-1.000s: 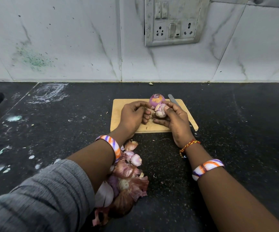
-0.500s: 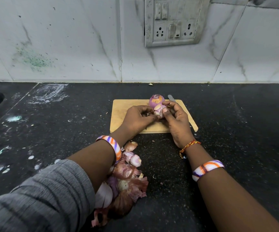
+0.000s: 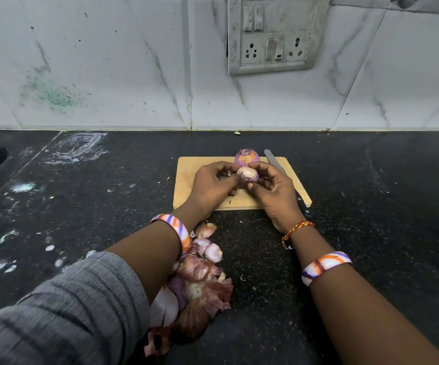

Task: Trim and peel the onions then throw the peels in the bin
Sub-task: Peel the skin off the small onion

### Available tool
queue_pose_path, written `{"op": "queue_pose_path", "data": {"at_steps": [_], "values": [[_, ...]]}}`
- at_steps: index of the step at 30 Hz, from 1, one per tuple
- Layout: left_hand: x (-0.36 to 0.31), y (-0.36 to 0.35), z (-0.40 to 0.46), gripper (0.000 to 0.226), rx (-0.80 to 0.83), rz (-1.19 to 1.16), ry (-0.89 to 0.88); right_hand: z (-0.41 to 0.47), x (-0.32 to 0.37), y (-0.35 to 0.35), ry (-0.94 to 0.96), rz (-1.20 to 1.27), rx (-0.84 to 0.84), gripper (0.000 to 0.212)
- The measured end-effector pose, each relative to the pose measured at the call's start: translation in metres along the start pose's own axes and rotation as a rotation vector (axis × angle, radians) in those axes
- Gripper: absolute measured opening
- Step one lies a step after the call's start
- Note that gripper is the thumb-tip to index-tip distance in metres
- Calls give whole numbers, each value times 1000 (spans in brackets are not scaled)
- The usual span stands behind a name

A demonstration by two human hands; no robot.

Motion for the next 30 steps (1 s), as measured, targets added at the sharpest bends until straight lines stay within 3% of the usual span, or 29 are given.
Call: {"op": "queue_pose_path", "data": {"at_steps": [3,22,30], "values": [[1,-2,-1,13,17,-35,28,0,0,-1,2,4,22,40],[-5,6,-2,29,-47,91,-65,-3,5,-2,0,35,63,30],[3,10,-1,29,-89,-146,15,-3,0,-1,-71,244,27,24]]}}
Point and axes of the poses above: each hand's wrist, its own z-axis towards the middle knuckle, its own y-axis out of the back of the hand, x = y × z, the point moved 9 cm from there along z, towards the middle knuckle, and after that the axes turned 1 degree about z, right-handed, at the moved point
